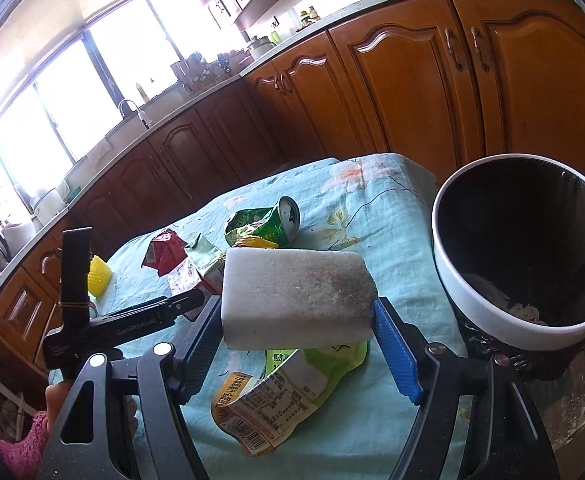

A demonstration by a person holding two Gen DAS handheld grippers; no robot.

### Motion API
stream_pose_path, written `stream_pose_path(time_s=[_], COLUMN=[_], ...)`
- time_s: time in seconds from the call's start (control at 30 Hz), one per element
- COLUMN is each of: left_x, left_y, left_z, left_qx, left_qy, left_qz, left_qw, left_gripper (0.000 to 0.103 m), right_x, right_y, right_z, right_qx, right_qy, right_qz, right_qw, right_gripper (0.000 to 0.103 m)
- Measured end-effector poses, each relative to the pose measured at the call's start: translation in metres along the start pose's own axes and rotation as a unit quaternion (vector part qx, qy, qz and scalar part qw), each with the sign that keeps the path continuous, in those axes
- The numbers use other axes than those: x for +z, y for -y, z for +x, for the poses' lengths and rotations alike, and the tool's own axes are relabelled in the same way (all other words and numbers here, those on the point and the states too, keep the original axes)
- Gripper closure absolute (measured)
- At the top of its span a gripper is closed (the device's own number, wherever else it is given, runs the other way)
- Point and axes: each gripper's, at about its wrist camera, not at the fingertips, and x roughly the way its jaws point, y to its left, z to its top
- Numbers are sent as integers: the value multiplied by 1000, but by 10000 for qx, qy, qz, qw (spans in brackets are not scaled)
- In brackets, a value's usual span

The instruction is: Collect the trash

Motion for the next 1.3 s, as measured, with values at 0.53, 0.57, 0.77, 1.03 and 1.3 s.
stream_pose_path(time_s=[0.53, 0.57, 0.77, 1.03, 1.3], left_x=[-10, -7, 7, -7, -24], left_y=[-23, -17, -12, -7, 48], left_z=[-27, -21, 8, -34, -79], left_qx=[-18, 93, 562, -55, -863], left_qy=[303, 290, 188, 611, 856], left_qz=[149, 210, 154, 328, 1080], left_qw=[9994, 9993, 9981, 9976, 9867], left_gripper=[19, 19, 57, 57, 57], right_x=[1, 1, 1, -3, -7], right_y=[-4, -3, 0, 5, 19], right_z=[-6, -6, -9, -17, -33], right_qx=[184, 173, 115, 32, -105], right_qy=[104, 99, 121, 172, 262], right_qz=[40, 39, 67, 79, 166], right_qw=[9998, 9998, 9998, 9998, 9995], right_gripper=[28, 28, 28, 28, 28])
